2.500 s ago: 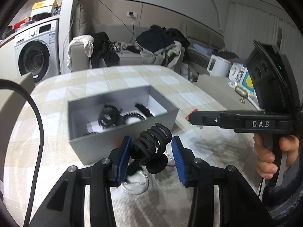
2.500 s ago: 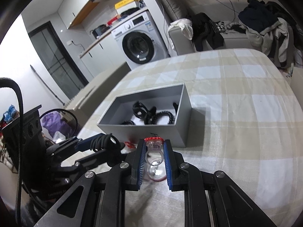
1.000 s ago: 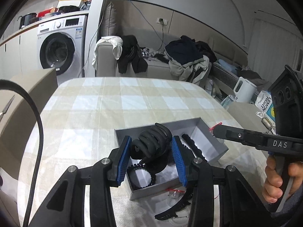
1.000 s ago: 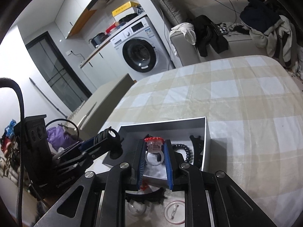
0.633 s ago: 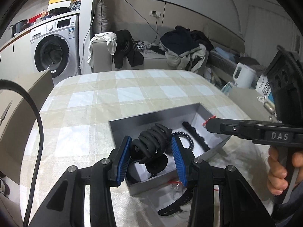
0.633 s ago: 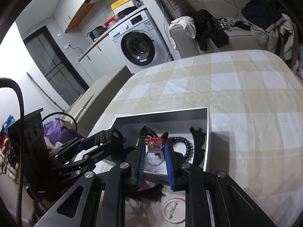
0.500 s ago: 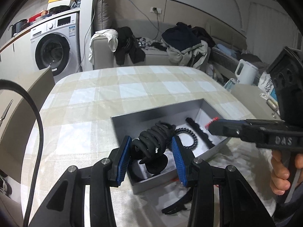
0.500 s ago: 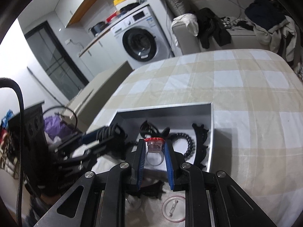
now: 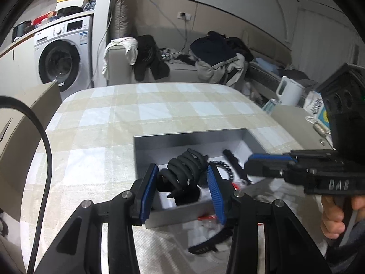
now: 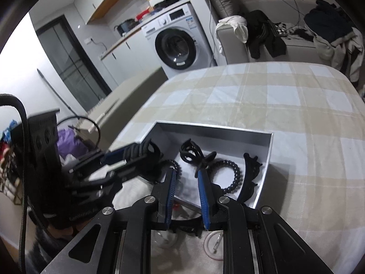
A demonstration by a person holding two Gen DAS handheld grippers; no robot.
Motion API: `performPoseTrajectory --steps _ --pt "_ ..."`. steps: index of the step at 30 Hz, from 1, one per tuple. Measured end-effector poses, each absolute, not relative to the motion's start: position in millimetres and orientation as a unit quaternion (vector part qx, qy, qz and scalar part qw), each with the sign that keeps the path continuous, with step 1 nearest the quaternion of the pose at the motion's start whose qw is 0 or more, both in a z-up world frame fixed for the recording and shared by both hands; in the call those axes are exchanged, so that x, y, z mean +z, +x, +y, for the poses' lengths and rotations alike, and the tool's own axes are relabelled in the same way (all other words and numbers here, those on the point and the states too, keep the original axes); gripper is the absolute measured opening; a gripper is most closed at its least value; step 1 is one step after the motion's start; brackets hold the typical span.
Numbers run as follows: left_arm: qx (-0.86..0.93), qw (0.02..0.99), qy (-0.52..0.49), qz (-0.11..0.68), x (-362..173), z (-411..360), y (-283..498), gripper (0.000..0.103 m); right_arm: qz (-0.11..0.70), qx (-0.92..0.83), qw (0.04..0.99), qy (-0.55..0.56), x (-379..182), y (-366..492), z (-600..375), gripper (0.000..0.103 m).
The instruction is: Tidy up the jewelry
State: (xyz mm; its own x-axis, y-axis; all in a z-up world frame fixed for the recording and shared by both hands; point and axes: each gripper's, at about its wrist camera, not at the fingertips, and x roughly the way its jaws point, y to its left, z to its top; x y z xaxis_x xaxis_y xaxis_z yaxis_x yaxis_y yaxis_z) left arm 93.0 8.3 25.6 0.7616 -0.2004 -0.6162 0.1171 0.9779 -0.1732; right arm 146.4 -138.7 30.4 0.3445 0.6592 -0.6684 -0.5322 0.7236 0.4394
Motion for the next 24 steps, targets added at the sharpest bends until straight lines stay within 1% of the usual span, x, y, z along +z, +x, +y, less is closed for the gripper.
performPoseTrajectory --steps 1,2,3,4,5,6,7,8,10,16,21,24 --pt "-0.088 0.937 -0.065 0.333 28.5 7.6 89.0 0.045 0.435 0.363 0.821 0.075 34.1 144.4 -142.3 0.029" --pt "-0.088 0.938 -0.066 0.330 31.2 6.8 86.2 0.053 0.426 0.361 0.826 0.075 38.1 141.5 -144.6 0.046" --pt "-0.090 0.939 -0.066 0.325 33.7 6.5 84.2 0.059 0.413 0.358 0.834 0.072 42.9 137.3 -148.2 0.056" --pt "-0.091 0.943 -0.066 0.313 37.9 6.0 77.9 0.076 0.399 0.356 0.842 0.073 47.9 132.4 -153.0 0.070" --pt "-0.087 0.945 -0.064 0.308 40.8 5.8 74.2 0.087 0.392 0.353 0.846 0.075 51.6 129.3 -156.1 0.074" --pt "-0.083 0.947 -0.063 0.304 43.0 6.0 71.5 0.088 0.387 0.351 0.849 0.078 54.1 126.7 -159.5 0.075" --pt "-0.079 0.950 -0.065 0.296 47.2 6.8 64.5 0.088 0.385 0.350 0.850 0.083 56.8 123.6 -164.6 0.081" --pt "-0.077 0.951 -0.068 0.291 50.0 7.5 59.9 0.092 0.384 0.347 0.851 0.086 58.6 122.2 -168.1 0.091" --pt "-0.075 0.954 -0.071 0.283 53.3 6.7 49.4 0.102 0.381 0.333 0.857 0.095 61.3 117.6 -177.6 0.103" --pt "-0.074 0.953 -0.064 0.287 48.0 2.5 34.7 0.102 0.403 0.316 0.855 0.076 48.9 104.3 -190.7 0.103" --pt "-0.068 0.949 -0.051 0.305 38.5 -0.1 43.4 0.102 0.445 0.286 0.848 0.031 28.8 109.3 -183.2 0.103" --pt "-0.068 0.945 -0.045 0.317 29.7 -2.6 47.5 0.102 0.457 0.295 0.838 0.040 20.2 113.7 -183.4 0.103"
